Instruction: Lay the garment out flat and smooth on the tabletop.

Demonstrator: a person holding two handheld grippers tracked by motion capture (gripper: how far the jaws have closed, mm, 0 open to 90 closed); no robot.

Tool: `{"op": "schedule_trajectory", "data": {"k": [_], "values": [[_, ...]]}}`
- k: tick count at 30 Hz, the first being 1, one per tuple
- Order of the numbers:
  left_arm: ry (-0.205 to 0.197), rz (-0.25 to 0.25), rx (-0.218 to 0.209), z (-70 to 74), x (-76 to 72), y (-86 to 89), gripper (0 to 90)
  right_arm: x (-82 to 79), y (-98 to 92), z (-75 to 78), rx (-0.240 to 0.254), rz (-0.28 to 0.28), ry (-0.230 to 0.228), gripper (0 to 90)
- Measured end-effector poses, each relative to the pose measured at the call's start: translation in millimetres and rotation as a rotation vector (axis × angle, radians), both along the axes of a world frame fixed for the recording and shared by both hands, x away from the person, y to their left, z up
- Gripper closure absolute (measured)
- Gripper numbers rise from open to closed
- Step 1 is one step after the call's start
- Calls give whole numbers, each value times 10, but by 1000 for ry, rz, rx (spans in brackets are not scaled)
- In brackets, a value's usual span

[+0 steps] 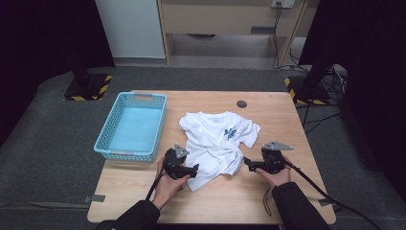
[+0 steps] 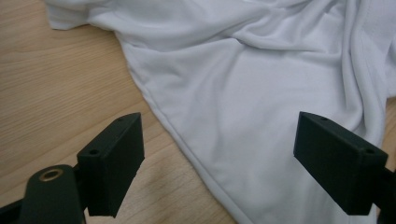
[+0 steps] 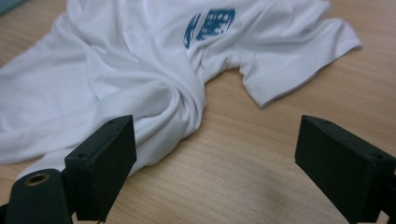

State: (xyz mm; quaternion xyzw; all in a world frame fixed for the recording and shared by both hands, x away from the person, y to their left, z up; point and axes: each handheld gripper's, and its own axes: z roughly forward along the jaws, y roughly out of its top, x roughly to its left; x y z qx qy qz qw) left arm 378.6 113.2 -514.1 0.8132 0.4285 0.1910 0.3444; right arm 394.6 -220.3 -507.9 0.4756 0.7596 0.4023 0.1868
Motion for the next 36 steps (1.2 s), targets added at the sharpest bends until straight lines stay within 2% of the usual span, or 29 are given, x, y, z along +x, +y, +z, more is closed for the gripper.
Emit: {"op": "schedule_trajectory", "data": {"k": [3, 6, 10, 13, 16, 20, 28, 32, 36], "values": [[18, -17, 34, -53, 10, -69, 146, 23, 75, -87, -37, 9, 34, 120], [44, -29, 63, -94, 18, -107, 136, 25, 114, -108, -52, 11, 39, 119], [51, -34, 99, -128, 19, -127, 125, 38, 166, -133, -61, 11, 40, 117], [50, -38, 99, -130, 20, -120, 115, 75, 222, -166, -58, 11, 50, 114], [38, -36, 72, -156, 6, -88, 113, 107, 297, -219, -109, 15, 56, 109], [59, -27, 41, -173, 20, -41, 105, 114, 325, -276, -152, 24, 70, 101], [63, -14, 62, -156, 9, 66, 98, 85, 241, -257, -187, 41, 81, 91], [81, 11, 67, -144, 12, 192, 98, 35, 109, -222, -229, 39, 93, 91], [90, 32, 63, -142, 12, 252, 97, 30, -79, -197, -272, 10, 101, 84]]}}
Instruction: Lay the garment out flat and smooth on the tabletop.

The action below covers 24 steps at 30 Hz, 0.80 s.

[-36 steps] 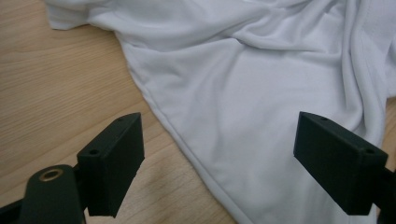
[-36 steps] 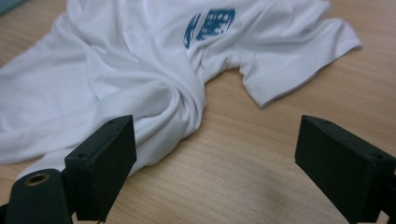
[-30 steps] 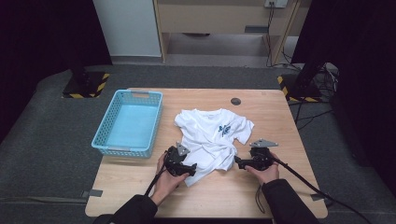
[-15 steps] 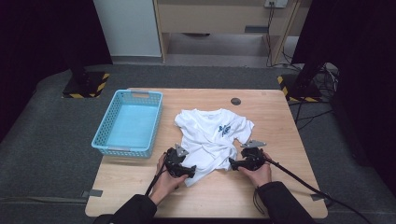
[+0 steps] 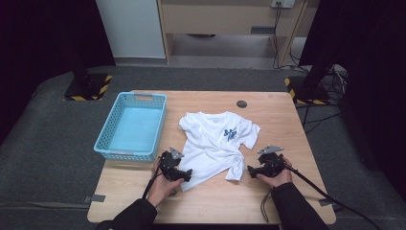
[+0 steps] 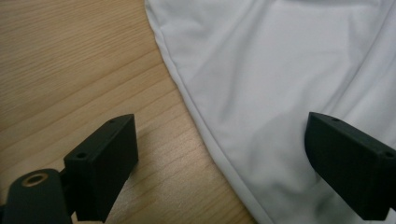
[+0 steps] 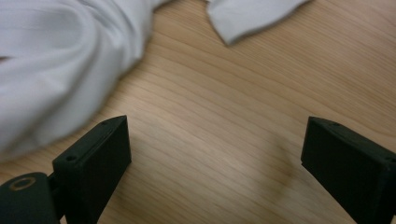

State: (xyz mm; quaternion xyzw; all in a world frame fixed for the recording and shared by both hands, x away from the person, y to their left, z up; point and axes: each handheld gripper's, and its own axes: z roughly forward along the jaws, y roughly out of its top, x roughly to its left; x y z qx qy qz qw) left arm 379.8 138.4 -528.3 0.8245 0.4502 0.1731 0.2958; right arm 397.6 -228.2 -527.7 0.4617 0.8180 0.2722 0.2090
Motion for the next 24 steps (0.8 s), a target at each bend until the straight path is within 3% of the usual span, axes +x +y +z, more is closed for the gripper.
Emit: {"op": "schedule_trajectory", "data": {"k": [3, 5, 7, 11, 13, 16, 18, 21, 24], "values": [[-7, 2, 19, 12, -31, 4, 98, 3, -149, 12, 17, -29, 12, 84], [-18, -17, 34, 33, -74, -16, 115, -15, -194, 43, 80, -38, 9, 84], [-20, -26, 27, 50, -105, -33, 126, -49, -153, 76, 137, -30, -10, 81], [-47, -34, -19, 97, -202, -64, 127, -103, -16, 89, 189, -10, -12, 78], [-63, -34, -31, 107, -238, -78, 126, -107, 62, 67, 198, -10, -7, 78], [-55, -41, -28, 82, -234, -102, 126, -95, 157, 16, 213, -23, 12, 77], [-44, -48, -15, 60, -226, -116, 126, -82, 225, -24, 198, -24, 10, 78], [-28, -64, 24, 22, -220, -137, 125, -66, 314, -82, 118, -14, -5, 68], [-28, -67, 23, 10, -217, -125, 116, -60, 311, -77, 107, -14, -5, 67]]}}
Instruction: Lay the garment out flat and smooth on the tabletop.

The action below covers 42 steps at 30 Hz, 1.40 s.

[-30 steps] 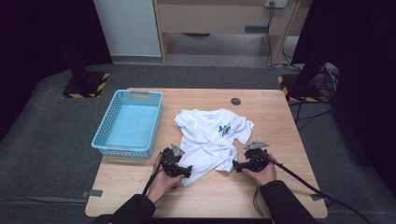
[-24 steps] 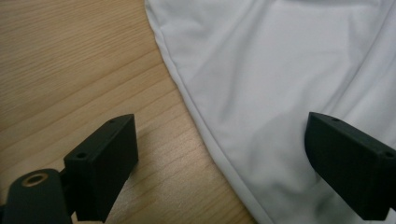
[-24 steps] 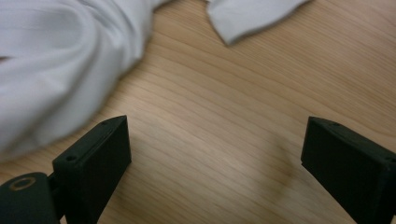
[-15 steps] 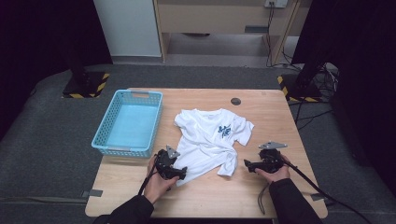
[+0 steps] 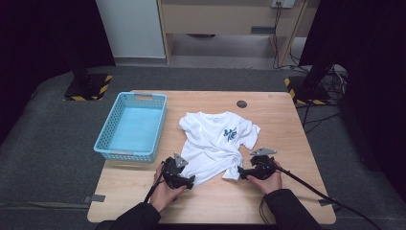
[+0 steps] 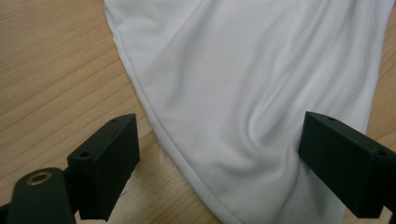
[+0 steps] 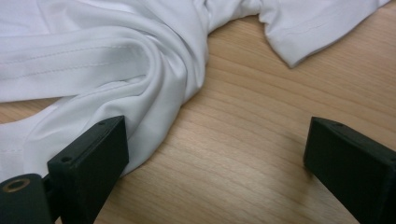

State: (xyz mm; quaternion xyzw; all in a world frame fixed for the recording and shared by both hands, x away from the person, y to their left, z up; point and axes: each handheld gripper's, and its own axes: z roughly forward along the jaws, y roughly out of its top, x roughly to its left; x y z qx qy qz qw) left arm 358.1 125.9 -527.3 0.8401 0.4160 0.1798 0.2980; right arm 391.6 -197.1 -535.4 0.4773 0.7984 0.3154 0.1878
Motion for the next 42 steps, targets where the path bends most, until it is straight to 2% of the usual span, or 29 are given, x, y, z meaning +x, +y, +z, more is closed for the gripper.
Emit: {"op": "schedule_trajectory", "data": {"k": [5, 11, 13, 14, 17, 19, 21, 23, 27, 29, 32, 34, 37, 42], "values": [[10, 18, -3, 0, 15, 51, 112, 3, -105, 36, -76, -3, -35, 64], [24, 38, -14, -4, 41, 108, 103, 68, -309, 53, -121, -26, -46, 59], [20, 36, -7, 0, 35, 104, 103, 81, -367, 66, -127, -43, -35, 66], [15, 29, -1, 9, 25, 95, 106, 75, -387, 77, -124, -46, -28, 64], [10, 17, -11, 34, 4, 68, 113, 6, -381, 147, -54, -31, -39, 63], [-3, 19, -22, 54, -15, 49, 112, -72, -320, 212, -19, -2, -68, 58], [-17, 18, -24, 71, -53, 41, 112, -130, -252, 233, -7, 18, -82, 50], [-15, 18, -25, 70, -96, 41, 112, -188, -156, 215, 1, 44, -71, 43], [-16, 12, 6, 40, -124, 20, 113, -230, 6, 153, 2, 69, -43, 37], [-20, 3, 29, 25, -121, 2, 112, -248, 88, 117, -20, 88, -35, 36], [-21, 0, 32, 18, -124, 3, 103, -268, 168, 61, -69, 114, -21, 36], [-17, 10, 25, 9, -122, 15, 90, -273, 170, 46, -86, 121, -26, 31], [-4, 25, 8, -2, -119, 39, 77, -273, 115, 59, -105, 129, -7, 13], [0, 32, 1, -8, -149, 80, 69, -330, -35, 63, -100, 142, 30, 6]]}}
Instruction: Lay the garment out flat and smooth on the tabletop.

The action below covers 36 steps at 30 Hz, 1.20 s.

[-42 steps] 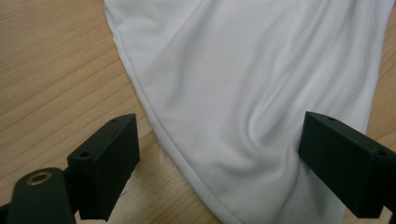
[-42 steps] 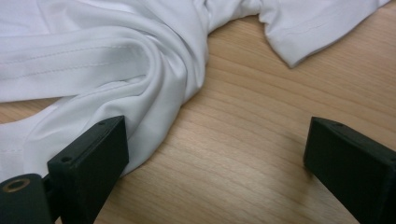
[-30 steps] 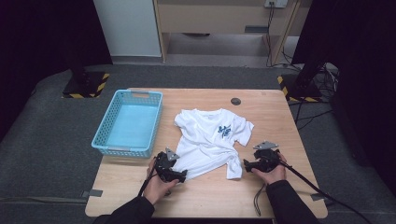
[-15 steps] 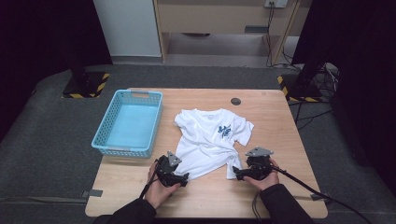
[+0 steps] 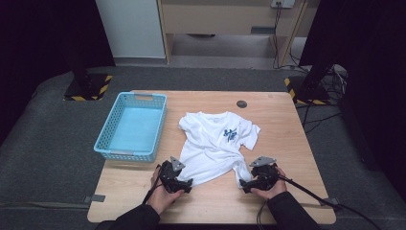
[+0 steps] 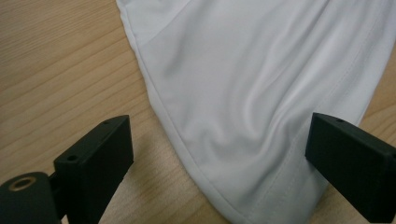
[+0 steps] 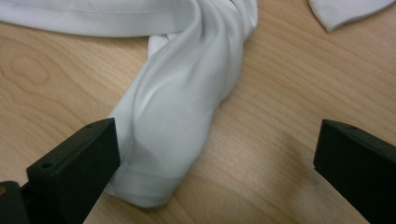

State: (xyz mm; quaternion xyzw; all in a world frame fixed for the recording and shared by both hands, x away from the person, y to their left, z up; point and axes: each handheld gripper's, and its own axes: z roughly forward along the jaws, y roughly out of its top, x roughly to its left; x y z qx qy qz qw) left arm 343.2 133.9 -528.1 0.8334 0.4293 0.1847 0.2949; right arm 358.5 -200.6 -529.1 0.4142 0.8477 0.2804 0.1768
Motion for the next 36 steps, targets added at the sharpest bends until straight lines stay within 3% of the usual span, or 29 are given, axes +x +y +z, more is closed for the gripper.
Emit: {"op": "schedule_trajectory", "data": {"k": [9, 14, 20, 22, 25, 27, 32, 36], "values": [[19, 0, 7, 12, -131, 134, 69, -56, -294, 2, 4, 24, 25, 5], [29, 4, 1, 12, -165, 187, 69, -111, -471, 9, -12, 43, 14, 5], [34, -10, 3, 20, -238, 234, 70, -177, -693, 12, -7, 15, 27, 5], [29, -27, 10, 38, -242, 226, 84, -178, -702, 37, 16, 7, 49, 5], [4, -24, -10, 68, -239, 222, 88, -170, -668, 90, 92, -8, 48, 6], [-7, -14, -15, 82, -232, 234, 89, -165, -627, 102, 114, -21, 48, 8], [16, 2, 20, 50, -211, 262, 92, -125, -550, 74, 71, -29, 44, 15], [31, 12, 15, 31, -208, 277, 87, -107, -524, 28, 33, -20, 61, 15]]}}
